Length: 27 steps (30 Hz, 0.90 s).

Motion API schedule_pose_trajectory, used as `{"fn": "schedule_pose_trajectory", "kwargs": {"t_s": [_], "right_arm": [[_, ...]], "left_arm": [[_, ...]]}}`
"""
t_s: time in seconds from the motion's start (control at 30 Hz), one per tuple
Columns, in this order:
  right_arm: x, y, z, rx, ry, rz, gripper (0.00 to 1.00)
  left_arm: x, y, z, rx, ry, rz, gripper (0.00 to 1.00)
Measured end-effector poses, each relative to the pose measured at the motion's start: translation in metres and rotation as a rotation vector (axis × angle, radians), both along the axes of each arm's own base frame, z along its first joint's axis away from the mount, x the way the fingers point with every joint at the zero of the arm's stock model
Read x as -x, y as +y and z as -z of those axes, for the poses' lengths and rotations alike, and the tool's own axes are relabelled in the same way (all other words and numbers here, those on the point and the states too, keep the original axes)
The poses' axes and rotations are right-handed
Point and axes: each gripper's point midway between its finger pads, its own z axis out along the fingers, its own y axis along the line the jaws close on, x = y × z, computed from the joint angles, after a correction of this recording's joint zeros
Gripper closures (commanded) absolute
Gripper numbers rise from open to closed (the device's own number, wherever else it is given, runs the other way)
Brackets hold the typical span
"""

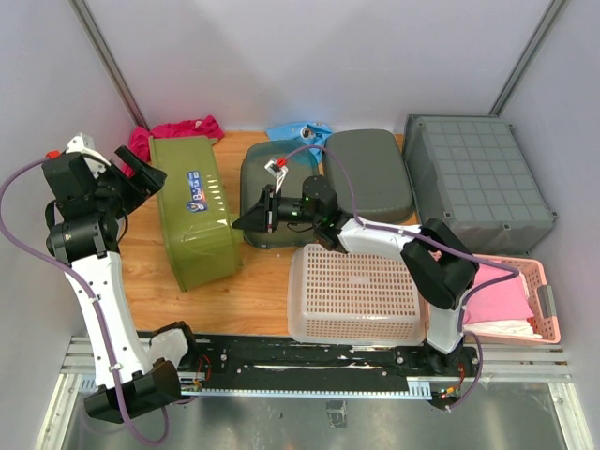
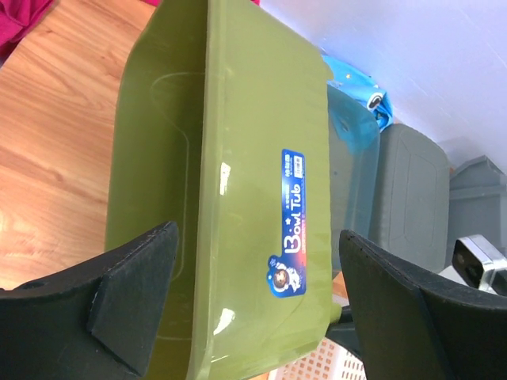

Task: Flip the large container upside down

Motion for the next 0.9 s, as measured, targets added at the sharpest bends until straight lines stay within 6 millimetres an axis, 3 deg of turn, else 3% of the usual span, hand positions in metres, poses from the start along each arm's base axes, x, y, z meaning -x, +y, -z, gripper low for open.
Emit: {"fn": "schedule_pose_trajectory", "kwargs": {"t_s": [0.07, 0.2, 0.3, 0.47, 0.67, 0.9], "right_arm": [[0.0, 0.0, 0.002, 0.007, 0.005, 0.0, 0.98], [0.004, 0.001, 0.003, 0.045, 0.014, -0.008, 0.99], [0.007, 0.005, -0.001, 0.105, -0.005, -0.005, 0.99], [0.012, 0.01, -0.026, 0.187, -0.089, 0.037, 0.99], [0.022, 0.013, -0.058, 0.247, -0.206, 0.088, 0.99], [0.032, 0.022, -0.077, 0.289, -0.282, 0.087, 0.99]], "left_arm": [[-0.001, -0.002, -0.002, 0.006, -0.008, 0.005, 0.13], [-0.004, -0.004, -0.007, 0.017, -0.024, 0.014, 0.14], [-0.008, -0.004, -0.023, 0.015, -0.055, 0.019, 0.14], [-0.015, -0.005, -0.056, 0.0, -0.127, 0.031, 0.14], [-0.02, -0.004, -0.083, -0.022, -0.184, 0.033, 0.13], [-0.023, -0.002, -0.089, -0.027, -0.195, 0.033, 0.13]]}}
